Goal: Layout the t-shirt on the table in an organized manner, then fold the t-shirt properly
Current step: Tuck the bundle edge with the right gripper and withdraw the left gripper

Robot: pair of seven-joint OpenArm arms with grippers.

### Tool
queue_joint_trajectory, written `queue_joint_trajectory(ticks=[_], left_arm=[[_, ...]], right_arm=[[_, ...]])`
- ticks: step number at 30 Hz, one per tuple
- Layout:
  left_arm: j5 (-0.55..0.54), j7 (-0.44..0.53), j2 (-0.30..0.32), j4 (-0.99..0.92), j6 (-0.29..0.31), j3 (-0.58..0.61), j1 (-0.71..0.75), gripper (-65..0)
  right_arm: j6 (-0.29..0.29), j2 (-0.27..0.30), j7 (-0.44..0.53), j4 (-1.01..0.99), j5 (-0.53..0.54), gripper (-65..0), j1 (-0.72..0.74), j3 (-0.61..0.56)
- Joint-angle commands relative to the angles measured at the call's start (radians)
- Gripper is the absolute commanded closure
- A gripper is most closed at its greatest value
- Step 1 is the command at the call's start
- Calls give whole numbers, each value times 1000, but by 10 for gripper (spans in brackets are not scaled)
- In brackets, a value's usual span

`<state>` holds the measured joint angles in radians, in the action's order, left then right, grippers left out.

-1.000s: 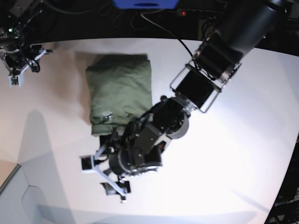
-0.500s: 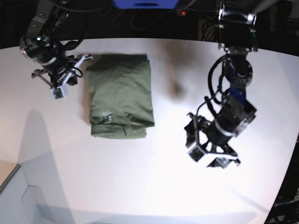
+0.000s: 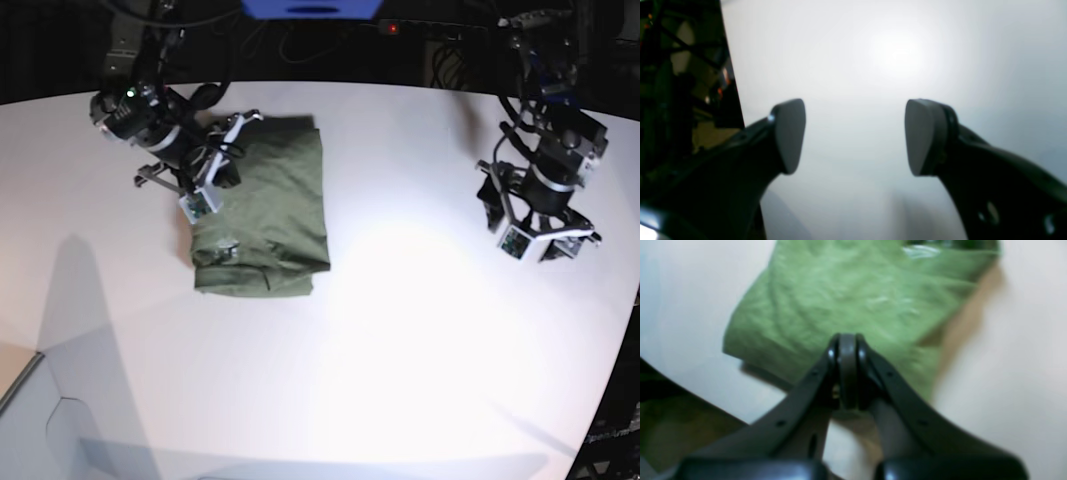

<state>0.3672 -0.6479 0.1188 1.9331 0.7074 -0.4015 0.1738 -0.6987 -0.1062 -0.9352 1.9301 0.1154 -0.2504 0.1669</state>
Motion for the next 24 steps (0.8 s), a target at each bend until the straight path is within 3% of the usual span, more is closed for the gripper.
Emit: queue_joint_trajectory(ticks=[1,13,24], left_arm=[[-6,20,6,29,-9,-15,2,-449],[-6,20,3,50,-9,-90,79,-449],[-9,20,3,50,-9,-101,88,-449]], right_arm=[[1,7,37,-11,8,0,3,4],[1,56,230,-251,10,0,-3,0],[1,56,224,58,10,0,-43,7]])
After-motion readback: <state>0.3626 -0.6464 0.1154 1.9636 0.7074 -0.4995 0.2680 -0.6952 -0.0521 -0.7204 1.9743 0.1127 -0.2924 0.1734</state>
